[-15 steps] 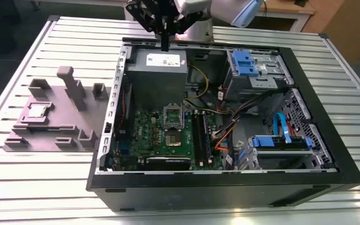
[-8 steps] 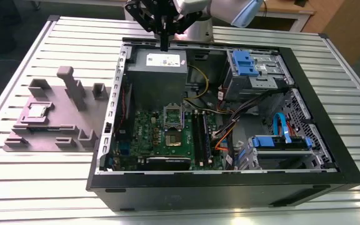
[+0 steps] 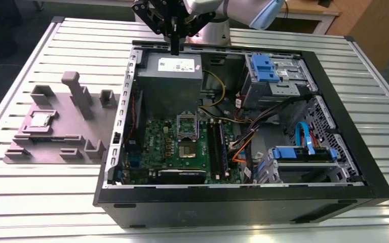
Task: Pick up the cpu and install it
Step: 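Reach for the cpu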
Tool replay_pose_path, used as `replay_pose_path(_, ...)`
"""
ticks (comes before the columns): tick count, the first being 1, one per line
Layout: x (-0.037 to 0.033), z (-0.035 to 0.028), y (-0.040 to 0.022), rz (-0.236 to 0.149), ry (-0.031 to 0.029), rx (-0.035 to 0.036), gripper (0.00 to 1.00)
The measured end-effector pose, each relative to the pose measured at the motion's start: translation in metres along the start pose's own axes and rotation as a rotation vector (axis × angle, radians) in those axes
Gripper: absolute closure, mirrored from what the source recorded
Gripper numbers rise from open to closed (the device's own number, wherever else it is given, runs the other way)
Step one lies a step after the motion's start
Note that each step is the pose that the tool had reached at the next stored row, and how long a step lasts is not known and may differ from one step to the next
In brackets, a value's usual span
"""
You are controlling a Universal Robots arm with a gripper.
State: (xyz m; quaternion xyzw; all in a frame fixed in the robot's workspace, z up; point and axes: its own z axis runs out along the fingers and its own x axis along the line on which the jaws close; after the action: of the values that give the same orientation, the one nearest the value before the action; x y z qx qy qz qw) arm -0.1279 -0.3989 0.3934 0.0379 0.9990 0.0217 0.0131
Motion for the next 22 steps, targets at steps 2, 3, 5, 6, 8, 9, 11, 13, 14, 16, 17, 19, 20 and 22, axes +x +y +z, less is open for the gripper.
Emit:
replay_pose_path(2,0.0018,0.0,-0.0001,0.0,0.0,0.0,0.9)
replay_pose_path(3,0.0018,0.0,-0.0001,0.0,0.0001,0.0,0.9)
replay_pose_path(5,0.0027,0.0,-0.0002,0.0,0.0,0.0,0.9)
replay_pose_path(6,0.0031,0.0,-0.0002,0.0,0.0,-0.0001,0.9)
replay_pose_path(8,0.0044,-0.0001,-0.0004,0.0,0.0,-0.0001,0.9)
replay_pose_path(9,0.0051,-0.0001,-0.0004,0.0,0.0,-0.0001,0.9)
replay_pose_path(11,0.0063,-0.0001,-0.0005,0.0,0.0,-0.0001,0.9)
replay_pose_path(13,0.0068,-0.0001,-0.0005,0.0,0.0,-0.0001,0.9)
replay_pose_path(14,0.0068,-0.0001,-0.0005,0.0,0.0001,0.0,0.9)
replay_pose_path(16,0.0074,0.0007,-0.0006,0.0,0.0038,-0.0001,0.9)
replay_pose_path(17,0.0074,0.0008,-0.0006,0.0,0.0042,-0.0001,0.9)
replay_pose_path(19,0.0074,0.0009,-0.0006,0.0,0.0051,0.0,0.9)
replay_pose_path(20,0.0074,0.001,-0.0006,0.0,0.0056,0.0,0.9)
replay_pose_path(22,0.0074,0.0012,-0.0006,0.0,0.0065,0.0001,0.9)
